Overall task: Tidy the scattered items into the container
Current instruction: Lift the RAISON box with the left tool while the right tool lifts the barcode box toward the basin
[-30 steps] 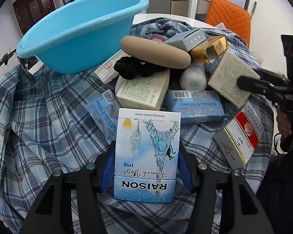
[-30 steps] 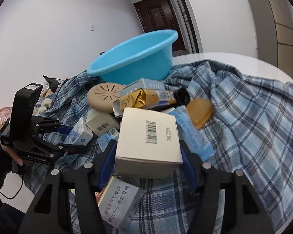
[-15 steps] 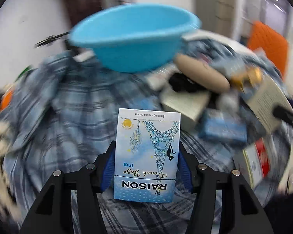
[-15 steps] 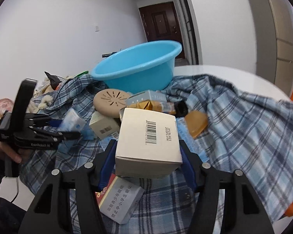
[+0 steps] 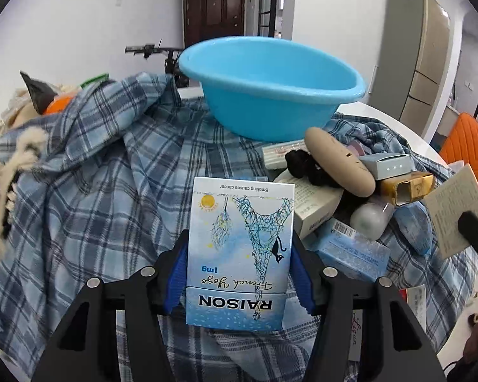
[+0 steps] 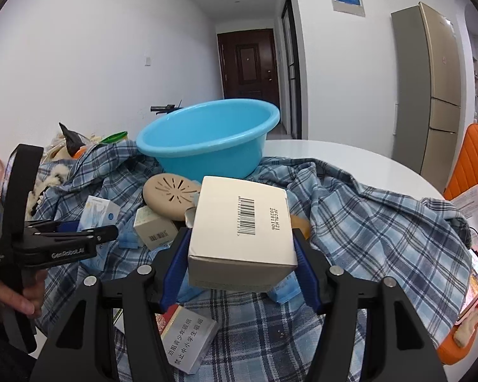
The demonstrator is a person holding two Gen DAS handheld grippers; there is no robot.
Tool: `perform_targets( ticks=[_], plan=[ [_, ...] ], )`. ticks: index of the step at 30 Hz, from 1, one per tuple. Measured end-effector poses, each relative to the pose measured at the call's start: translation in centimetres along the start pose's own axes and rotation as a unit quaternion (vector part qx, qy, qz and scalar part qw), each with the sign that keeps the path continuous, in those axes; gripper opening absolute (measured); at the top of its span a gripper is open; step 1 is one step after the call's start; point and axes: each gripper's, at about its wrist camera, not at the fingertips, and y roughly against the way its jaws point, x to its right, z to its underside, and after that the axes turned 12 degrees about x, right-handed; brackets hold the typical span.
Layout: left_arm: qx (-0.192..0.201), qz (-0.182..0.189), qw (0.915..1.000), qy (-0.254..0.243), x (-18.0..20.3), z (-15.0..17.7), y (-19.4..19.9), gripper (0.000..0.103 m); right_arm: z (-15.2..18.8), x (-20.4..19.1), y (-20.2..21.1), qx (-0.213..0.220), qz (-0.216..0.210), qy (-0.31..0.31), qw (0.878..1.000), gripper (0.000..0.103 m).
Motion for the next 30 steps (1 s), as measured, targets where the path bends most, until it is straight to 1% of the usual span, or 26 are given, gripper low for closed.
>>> perform_targets(
  ticks=[3,9,12,16,20,24,26,30],
  plan=[
    [0.018,0.001,0.9998,-0.001,-0.1,-0.6,0.9,0.059,-0.1,-0.2,0.2,0.004,-0.003,0.001,1.000,0.060],
    [0.022,0.008,0.9997,-0.007,-0.2,-1.3,1.0,0.059,-0.3,-0.8,0.3,0.005,-0.006,0.009,1.000,0.060],
    [0.034,0.003,0.9992,-0.019,0.2,-2.3,1.6,0.059,-1.2,-0.8,0.3,0.011,-0.011,0.009,1.000,0.060],
    [0.066,0.000,0.9976,-0.019,0.2,-4.3,2.7,0.059,-3.1,-1.1,0.8,0.044,-0.010,0.017,0.999,0.060],
    [0.112,-0.001,0.9936,-0.012,0.0,-6.5,5.3,0.059,-5.2,-1.5,2.0,0.085,-0.008,0.025,0.996,0.060],
    [0.145,-0.006,0.9894,-0.012,-0.1,-7.9,7.4,0.059,-6.5,-1.9,3.0,0.114,-0.008,0.035,0.993,0.060],
    [0.148,-0.009,0.9888,-0.013,-0.2,-8.2,7.5,0.059,-6.7,-1.9,3.1,0.117,-0.007,0.035,0.992,0.060],
    [0.143,-0.009,0.9896,-0.016,-0.3,-8.4,7.2,0.060,-6.9,-1.8,2.9,0.116,-0.009,0.030,0.993,0.060]
  ],
)
